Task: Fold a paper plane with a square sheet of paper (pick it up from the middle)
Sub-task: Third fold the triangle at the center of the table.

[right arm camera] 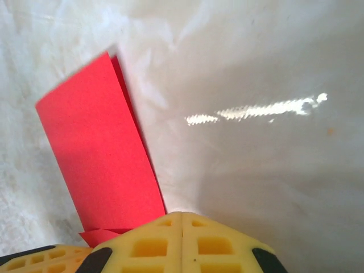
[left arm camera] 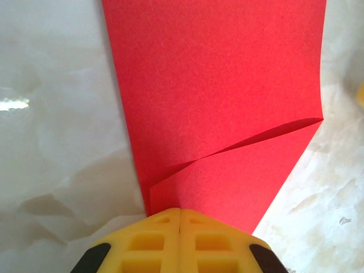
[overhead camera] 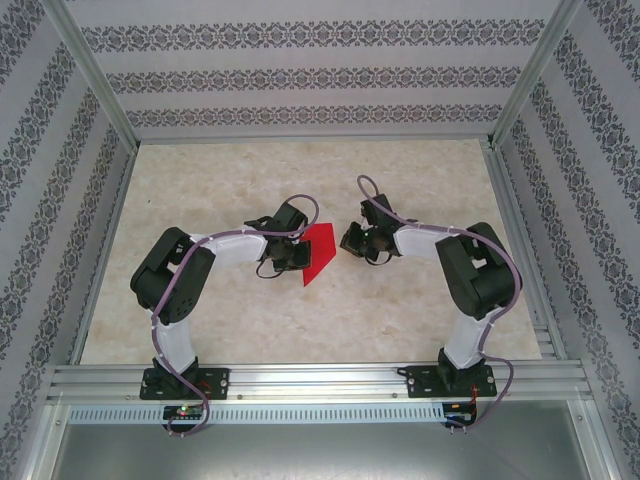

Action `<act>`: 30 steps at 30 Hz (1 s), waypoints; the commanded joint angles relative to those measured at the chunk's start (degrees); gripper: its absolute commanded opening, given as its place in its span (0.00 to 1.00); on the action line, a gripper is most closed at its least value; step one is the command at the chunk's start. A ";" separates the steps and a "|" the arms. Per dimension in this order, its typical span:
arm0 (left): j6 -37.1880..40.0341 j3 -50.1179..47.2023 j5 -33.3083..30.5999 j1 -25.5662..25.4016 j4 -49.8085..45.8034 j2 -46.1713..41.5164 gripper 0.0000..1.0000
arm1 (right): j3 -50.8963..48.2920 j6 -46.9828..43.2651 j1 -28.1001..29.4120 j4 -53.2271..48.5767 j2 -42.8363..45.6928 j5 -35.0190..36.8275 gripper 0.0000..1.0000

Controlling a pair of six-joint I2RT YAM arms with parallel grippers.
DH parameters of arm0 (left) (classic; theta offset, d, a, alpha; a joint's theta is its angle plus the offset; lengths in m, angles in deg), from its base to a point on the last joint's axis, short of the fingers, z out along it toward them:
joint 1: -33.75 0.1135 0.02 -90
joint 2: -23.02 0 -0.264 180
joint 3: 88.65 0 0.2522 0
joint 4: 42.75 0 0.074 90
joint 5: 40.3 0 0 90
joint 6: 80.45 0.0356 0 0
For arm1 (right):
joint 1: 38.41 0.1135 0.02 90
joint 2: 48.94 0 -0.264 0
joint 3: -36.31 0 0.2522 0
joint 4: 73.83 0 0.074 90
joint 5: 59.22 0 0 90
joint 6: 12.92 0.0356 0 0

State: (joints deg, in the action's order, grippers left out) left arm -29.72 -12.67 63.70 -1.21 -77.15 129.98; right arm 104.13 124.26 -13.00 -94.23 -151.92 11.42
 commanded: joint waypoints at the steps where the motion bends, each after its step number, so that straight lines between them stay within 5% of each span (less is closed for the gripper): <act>1: 1.43 -1.03 -4.06 -0.20 -4.91 2.82 0.00 | -0.35 -0.71 2.18 0.35 4.82 1.42 0.03; 12: 1.74 0.08 -2.87 -0.22 -4.67 2.70 0.00 | 0.56 4.09 6.74 7.50 -3.44 -5.66 0.03; 19: 2.35 1.19 -0.64 -0.18 -3.54 1.61 0.00 | 0.19 3.85 6.51 4.63 -6.76 -3.80 0.03; 30: 2.90 1.53 9.15 -0.96 -1.67 -5.79 0.15 | -1.34 5.43 6.16 2.89 -9.34 -1.74 0.02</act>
State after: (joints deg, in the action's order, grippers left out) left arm -27.75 -11.54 69.36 -1.28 -78.83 126.76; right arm 104.20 128.67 -6.66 -88.11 -157.34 6.42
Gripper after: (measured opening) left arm 0.148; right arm 0.044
